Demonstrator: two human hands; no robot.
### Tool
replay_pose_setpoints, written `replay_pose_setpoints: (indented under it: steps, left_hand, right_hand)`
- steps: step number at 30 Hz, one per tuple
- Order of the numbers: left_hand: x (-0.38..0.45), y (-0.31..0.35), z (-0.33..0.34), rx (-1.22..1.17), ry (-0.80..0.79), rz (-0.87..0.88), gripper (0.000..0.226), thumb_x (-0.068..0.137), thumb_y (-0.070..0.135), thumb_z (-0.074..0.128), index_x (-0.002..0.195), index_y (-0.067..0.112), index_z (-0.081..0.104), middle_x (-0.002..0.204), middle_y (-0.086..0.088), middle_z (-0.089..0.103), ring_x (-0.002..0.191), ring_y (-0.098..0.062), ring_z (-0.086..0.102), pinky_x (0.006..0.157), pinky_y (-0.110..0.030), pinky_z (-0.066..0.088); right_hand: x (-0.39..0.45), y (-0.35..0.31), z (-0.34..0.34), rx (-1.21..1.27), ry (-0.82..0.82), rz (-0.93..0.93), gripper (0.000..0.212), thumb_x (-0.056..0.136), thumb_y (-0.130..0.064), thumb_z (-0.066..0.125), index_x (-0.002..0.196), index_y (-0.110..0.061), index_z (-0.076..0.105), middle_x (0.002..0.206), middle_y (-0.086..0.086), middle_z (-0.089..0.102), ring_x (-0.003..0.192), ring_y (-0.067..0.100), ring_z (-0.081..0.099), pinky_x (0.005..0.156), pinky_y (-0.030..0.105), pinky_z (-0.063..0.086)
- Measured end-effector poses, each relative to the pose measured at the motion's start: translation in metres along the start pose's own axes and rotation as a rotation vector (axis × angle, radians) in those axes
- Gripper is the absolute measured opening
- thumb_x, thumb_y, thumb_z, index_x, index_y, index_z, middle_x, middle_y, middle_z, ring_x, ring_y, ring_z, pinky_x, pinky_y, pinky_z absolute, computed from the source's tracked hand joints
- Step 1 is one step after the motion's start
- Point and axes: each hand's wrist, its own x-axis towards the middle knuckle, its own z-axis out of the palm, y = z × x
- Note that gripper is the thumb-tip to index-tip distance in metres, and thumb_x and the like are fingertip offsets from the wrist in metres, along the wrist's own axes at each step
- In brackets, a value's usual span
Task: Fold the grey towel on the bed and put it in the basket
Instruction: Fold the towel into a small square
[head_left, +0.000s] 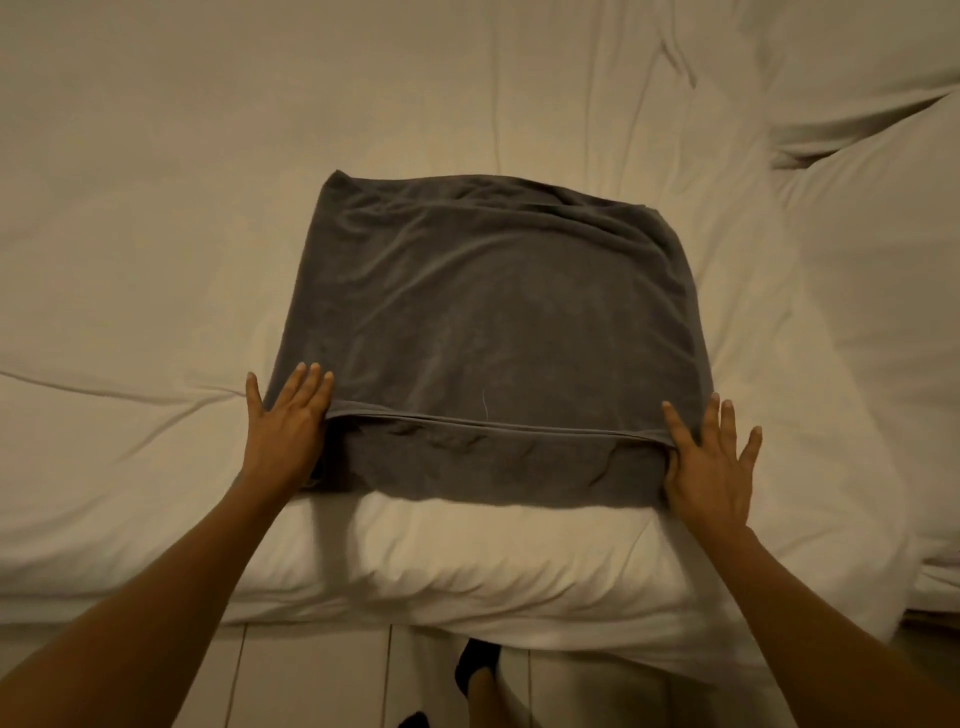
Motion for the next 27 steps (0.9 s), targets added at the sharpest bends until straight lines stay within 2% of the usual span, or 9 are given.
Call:
replay_pose_setpoints:
  steps: [2, 5, 9, 14, 18, 27]
  left_hand:
    - [0.018, 0.002, -0.001, 0.004, -0.011, 0.01, 0.061, 0.095, 0.017, 0.045, 0.15, 0.014, 0.019, 0.159, -0.008, 0.017, 0.148, -0.022, 0.011, 0.104, -0.048, -0.03]
    - [0.047, 0.009, -0.002, 0.016, -0.028, -0.005, 0.058, 0.098, 0.022, 0.039, 0.151, 0.014, 0.016, 0.159, -0.006, 0.016, 0.148, -0.021, 0.009, 0.112, -0.053, -0.016]
    - [0.086, 0.019, -0.004, -0.07, -0.015, -0.086, 0.054, 0.099, 0.02, 0.036, 0.15, 0.013, 0.019, 0.158, -0.006, 0.021, 0.148, -0.021, 0.012, 0.114, -0.057, -0.01]
    - [0.144, 0.018, -0.014, -0.102, 0.029, -0.071, 0.056, 0.097, 0.016, 0.041, 0.149, 0.012, 0.022, 0.157, -0.007, 0.023, 0.148, -0.022, 0.013, 0.114, -0.059, -0.009]
    - [0.193, 0.014, -0.021, -0.09, 0.056, -0.041, 0.054, 0.098, 0.018, 0.041, 0.149, 0.012, 0.025, 0.157, -0.008, 0.025, 0.148, -0.022, 0.014, 0.114, -0.058, -0.009]
    - [0.289, 0.012, -0.025, -0.119, 0.096, -0.027, 0.051, 0.097, 0.021, 0.042, 0.146, 0.01, 0.031, 0.154, -0.011, 0.031, 0.147, -0.025, 0.017, 0.113, -0.058, -0.009]
  right_hand:
    - [0.02, 0.001, 0.003, -0.006, -0.006, 0.002, 0.056, 0.098, -0.028, 0.042, 0.149, -0.033, 0.019, 0.159, 0.02, 0.002, 0.147, 0.032, -0.004, 0.115, 0.053, -0.008]
    - [0.054, 0.004, 0.001, -0.041, -0.003, -0.041, 0.056, 0.099, -0.036, 0.041, 0.149, -0.035, 0.016, 0.159, 0.018, 0.0, 0.147, 0.032, -0.004, 0.115, 0.053, -0.009]
    - [0.101, 0.004, -0.004, -0.072, -0.002, -0.063, 0.054, 0.1, -0.036, 0.039, 0.149, -0.036, 0.017, 0.159, 0.017, -0.001, 0.147, 0.032, -0.006, 0.116, 0.053, -0.009]
    - [0.154, -0.002, -0.004, -0.062, 0.024, -0.061, 0.053, 0.099, -0.035, 0.042, 0.149, -0.035, 0.022, 0.159, 0.018, 0.002, 0.147, 0.032, -0.004, 0.116, 0.054, -0.008]
    - [0.207, -0.013, -0.009, -0.05, 0.034, -0.051, 0.056, 0.097, -0.045, 0.039, 0.149, -0.035, 0.019, 0.159, 0.017, -0.001, 0.147, 0.031, -0.007, 0.115, 0.053, -0.012]
    - [0.305, -0.03, -0.017, -0.105, 0.067, -0.086, 0.058, 0.095, -0.053, 0.035, 0.149, -0.036, 0.019, 0.159, 0.017, 0.0, 0.147, 0.032, -0.008, 0.114, 0.053, -0.012]
